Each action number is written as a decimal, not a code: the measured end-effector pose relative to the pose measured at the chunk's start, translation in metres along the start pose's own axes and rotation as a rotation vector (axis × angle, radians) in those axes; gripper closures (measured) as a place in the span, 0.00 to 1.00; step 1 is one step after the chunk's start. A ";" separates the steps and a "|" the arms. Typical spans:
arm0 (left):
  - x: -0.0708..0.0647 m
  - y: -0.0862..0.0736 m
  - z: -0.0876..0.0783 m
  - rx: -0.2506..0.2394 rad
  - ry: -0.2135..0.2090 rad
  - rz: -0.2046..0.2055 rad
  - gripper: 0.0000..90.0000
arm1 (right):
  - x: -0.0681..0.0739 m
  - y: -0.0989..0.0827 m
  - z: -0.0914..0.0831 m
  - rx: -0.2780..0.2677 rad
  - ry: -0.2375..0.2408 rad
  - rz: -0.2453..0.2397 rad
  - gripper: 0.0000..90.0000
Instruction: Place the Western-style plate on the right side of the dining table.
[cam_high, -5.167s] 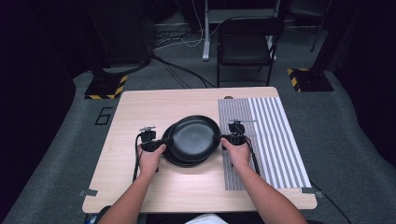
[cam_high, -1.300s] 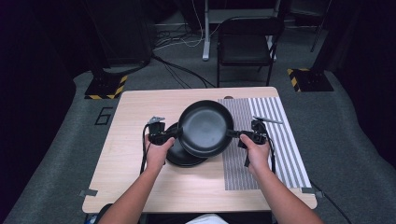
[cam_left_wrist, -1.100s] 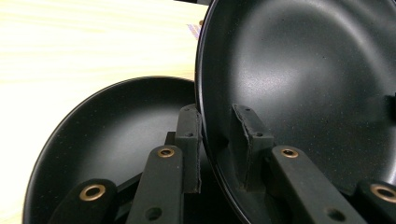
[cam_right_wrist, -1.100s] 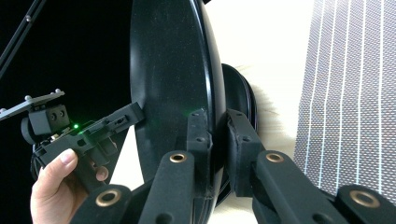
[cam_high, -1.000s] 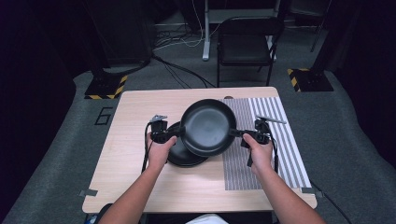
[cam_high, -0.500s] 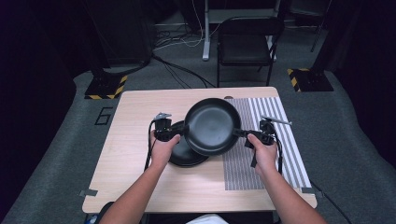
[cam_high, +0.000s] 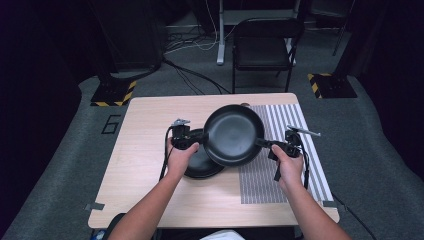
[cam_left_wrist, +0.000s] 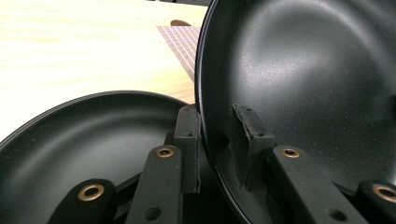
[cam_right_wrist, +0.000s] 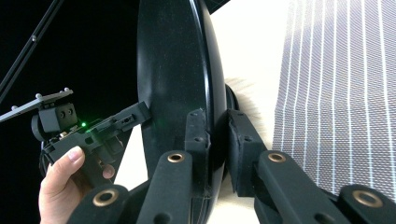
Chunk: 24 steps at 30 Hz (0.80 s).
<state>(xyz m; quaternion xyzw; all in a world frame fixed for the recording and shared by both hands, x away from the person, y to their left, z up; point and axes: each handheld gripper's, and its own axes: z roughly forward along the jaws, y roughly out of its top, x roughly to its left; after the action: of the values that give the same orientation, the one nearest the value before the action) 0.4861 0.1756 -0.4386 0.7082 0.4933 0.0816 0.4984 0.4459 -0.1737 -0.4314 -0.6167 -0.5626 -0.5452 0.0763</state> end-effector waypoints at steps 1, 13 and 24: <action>-0.001 0.000 0.001 -0.001 -0.003 0.001 0.81 | -0.001 0.000 -0.002 -0.006 0.000 -0.001 0.89; -0.013 0.004 0.014 0.011 -0.036 0.013 0.81 | -0.007 -0.001 -0.019 -0.031 -0.012 0.017 0.88; -0.025 0.009 0.025 0.027 -0.067 0.036 0.81 | -0.014 -0.001 -0.036 -0.062 -0.026 0.034 0.88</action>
<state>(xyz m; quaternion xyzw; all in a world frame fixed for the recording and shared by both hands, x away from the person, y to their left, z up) 0.4940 0.1399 -0.4347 0.7259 0.4647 0.0601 0.5035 0.4269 -0.2071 -0.4283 -0.6352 -0.5359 -0.5530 0.0594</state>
